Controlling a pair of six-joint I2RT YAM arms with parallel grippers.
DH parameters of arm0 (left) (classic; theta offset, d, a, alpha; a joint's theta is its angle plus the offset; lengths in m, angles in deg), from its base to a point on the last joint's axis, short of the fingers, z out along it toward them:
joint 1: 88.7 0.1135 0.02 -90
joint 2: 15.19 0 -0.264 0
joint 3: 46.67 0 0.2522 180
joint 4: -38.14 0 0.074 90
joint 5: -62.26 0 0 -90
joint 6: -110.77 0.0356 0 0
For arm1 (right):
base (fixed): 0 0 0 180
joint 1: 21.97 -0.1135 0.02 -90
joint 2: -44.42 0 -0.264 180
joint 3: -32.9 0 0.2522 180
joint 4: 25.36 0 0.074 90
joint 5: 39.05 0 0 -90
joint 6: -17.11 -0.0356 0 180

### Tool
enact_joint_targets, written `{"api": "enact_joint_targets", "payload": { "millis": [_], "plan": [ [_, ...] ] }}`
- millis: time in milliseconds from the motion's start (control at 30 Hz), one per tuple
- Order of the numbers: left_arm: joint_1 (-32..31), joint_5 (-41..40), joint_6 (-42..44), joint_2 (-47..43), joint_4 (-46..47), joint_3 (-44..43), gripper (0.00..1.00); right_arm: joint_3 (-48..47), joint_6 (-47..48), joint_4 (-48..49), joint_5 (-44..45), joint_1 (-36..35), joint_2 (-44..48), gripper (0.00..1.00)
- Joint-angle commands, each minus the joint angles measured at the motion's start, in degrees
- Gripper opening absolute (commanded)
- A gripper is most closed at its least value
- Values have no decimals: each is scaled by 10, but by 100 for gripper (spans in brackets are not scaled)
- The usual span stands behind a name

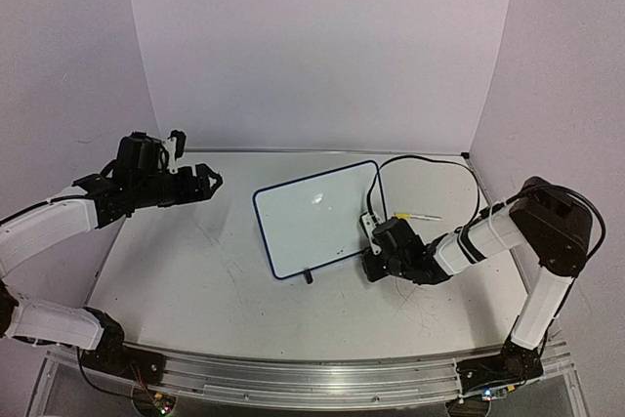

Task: Write a sentence on the whiteboard
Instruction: Move the whiteboard to the center of the board.

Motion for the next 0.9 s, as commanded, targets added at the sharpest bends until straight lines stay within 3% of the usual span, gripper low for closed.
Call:
{"api": "enact_joint_targets", "payload": {
  "millis": [0, 367, 600, 867],
  "plan": [
    [1, -5, 6, -7, 12, -12, 93, 31, 4, 29, -52, -7, 33, 0],
    [1, 0, 9, 21, 13, -29, 93, 62, -11, 20, -55, -27, 79, 1],
    [1, -1, 8, 20, 13, -34, 93, 60, -47, -30, -46, -27, 143, 39],
    [1, -3, 13, 32, 14, -35, 93, 126, -43, -129, 76, -22, 416, 62]
  ]
}}
